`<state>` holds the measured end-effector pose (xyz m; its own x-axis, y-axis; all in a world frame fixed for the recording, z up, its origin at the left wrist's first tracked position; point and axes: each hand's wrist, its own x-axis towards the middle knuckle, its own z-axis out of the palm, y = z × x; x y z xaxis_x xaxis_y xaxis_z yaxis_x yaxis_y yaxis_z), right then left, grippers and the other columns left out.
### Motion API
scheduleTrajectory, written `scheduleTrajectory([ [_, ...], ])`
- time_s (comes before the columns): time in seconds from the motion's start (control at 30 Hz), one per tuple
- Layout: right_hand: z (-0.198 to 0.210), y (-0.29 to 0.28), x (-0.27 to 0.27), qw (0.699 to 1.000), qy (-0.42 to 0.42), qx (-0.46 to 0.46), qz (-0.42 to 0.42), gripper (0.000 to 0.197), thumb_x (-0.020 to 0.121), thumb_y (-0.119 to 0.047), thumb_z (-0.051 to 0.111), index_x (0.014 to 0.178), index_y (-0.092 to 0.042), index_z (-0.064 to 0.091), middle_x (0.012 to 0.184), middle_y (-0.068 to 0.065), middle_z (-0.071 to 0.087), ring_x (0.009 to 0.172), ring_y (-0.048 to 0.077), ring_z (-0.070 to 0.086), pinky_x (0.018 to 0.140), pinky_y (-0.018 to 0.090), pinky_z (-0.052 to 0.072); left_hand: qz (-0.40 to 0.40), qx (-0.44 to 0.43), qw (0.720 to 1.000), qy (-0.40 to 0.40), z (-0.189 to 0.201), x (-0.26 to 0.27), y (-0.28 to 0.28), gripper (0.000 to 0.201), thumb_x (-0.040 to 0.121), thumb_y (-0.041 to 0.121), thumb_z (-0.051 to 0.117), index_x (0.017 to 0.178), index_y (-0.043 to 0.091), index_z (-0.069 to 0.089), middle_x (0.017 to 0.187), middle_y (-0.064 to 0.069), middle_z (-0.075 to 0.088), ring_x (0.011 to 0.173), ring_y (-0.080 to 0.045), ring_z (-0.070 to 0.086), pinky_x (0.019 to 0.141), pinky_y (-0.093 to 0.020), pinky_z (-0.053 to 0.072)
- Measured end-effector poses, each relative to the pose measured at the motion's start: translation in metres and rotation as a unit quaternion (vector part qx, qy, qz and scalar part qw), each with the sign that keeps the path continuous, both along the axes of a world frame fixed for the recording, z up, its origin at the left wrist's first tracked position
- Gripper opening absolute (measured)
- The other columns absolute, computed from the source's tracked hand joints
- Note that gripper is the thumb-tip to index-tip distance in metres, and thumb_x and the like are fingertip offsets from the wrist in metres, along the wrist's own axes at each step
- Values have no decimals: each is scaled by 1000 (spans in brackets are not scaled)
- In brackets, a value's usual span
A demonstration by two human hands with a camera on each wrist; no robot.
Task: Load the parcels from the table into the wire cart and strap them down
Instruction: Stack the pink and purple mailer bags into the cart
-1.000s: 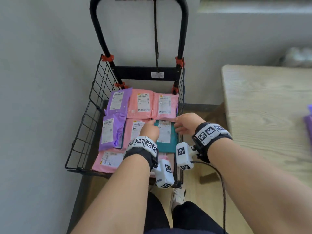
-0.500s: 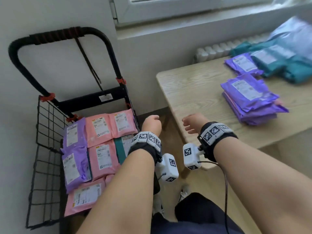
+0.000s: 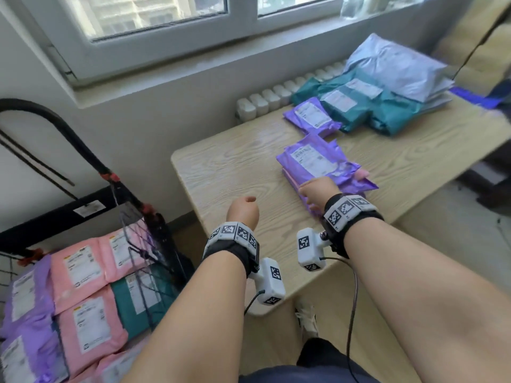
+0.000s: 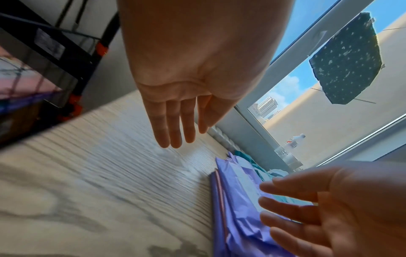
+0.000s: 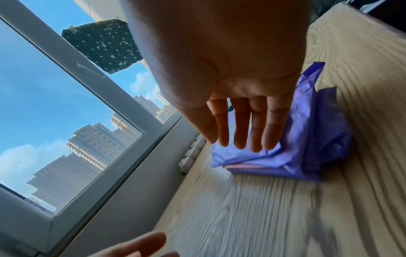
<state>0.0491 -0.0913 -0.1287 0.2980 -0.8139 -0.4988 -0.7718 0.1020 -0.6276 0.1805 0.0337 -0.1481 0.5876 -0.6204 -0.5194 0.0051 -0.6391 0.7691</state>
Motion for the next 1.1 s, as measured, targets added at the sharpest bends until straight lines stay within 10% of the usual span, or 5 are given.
scheduleTrajectory([
  [0.27, -6, -110, -39, 998, 7, -70, 2, 29, 87, -6, 59, 114, -3, 67, 114, 16, 68, 98, 28, 62, 76, 18, 46, 22, -6, 999, 37, -14, -49, -119, 38, 91, 6, 43, 124, 14, 61, 122, -17, 63, 115, -33, 59, 98, -43, 49],
  [0.43, -12, -143, -44, 997, 23, -72, 10, 35, 83, -7, 60, 115, 6, 61, 122, 23, 60, 117, 36, 56, 97, 41, 47, -1, 38, 999, 13, -25, -61, -148, 40, 92, 1, 41, 128, 6, 57, 126, -20, 61, 117, -36, 57, 96, -38, 47],
  [0.8, -32, -166, -45, 990, 82, -83, 83, 44, 83, -10, 53, 127, -13, 56, 123, 13, 62, 114, 32, 57, 97, 35, 46, -13, 131, 991, -21, -46, -73, -168, 35, 95, 6, 45, 125, -2, 59, 125, -19, 61, 117, -32, 58, 95, -34, 47],
  [0.97, -35, -170, -44, 983, 112, -98, 107, 27, 82, -7, 52, 106, -10, 65, 112, 15, 65, 103, 33, 61, 82, 30, 46, 85, 101, 988, 85, -99, -58, -180, 28, 76, 8, 57, 102, -1, 62, 98, -21, 69, 92, -34, 68, 87, -47, 56],
  [1.1, -34, -170, -40, 987, 96, -85, 95, 23, 83, -1, 50, 92, -14, 67, 99, 10, 65, 95, 29, 61, 77, 26, 43, 128, 78, 981, 121, -58, -65, -160, 20, 83, 6, 60, 65, 10, 54, 52, -3, 56, 60, -23, 53, 66, -31, 48],
])
